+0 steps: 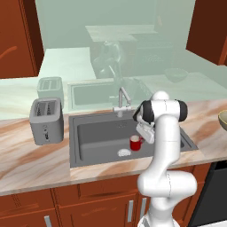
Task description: Pick the mug and place it in the sink. Pick the bowl and place it in the open cabinet and then close the cabinet.
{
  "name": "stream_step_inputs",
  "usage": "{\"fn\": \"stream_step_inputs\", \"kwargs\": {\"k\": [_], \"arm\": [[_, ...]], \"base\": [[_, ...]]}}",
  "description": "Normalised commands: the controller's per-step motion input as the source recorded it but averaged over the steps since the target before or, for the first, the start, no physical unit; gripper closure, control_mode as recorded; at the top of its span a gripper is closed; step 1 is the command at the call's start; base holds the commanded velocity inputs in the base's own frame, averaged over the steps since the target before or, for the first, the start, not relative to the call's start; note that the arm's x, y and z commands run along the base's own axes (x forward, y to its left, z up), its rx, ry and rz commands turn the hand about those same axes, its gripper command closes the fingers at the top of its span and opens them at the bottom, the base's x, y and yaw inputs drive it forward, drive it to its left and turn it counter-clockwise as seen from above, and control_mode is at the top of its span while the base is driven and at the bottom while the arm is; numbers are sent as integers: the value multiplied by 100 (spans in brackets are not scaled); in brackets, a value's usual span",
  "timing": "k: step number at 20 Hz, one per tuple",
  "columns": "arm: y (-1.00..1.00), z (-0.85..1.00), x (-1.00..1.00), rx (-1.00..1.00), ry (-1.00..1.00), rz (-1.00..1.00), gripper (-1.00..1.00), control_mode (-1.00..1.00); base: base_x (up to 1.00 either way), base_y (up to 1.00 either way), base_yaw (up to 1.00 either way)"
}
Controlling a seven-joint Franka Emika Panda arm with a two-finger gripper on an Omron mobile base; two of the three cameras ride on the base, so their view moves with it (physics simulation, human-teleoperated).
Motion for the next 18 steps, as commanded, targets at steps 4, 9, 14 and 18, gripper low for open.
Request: {"fn": "stream_step_inputs", "kwargs": {"k": [4, 9, 14, 18], "arm": [[0, -16, 6, 0, 0, 0, 100, -100], [0, -22, 10, 0, 0, 0, 100, -100], [0, -19, 9, 0, -1, 0, 100, -100], [0, -20, 18, 0, 0, 0, 100, -100]], "base": [[0, 0, 0], [0, 0, 0], [0, 0, 0], [0, 0, 0]]}}
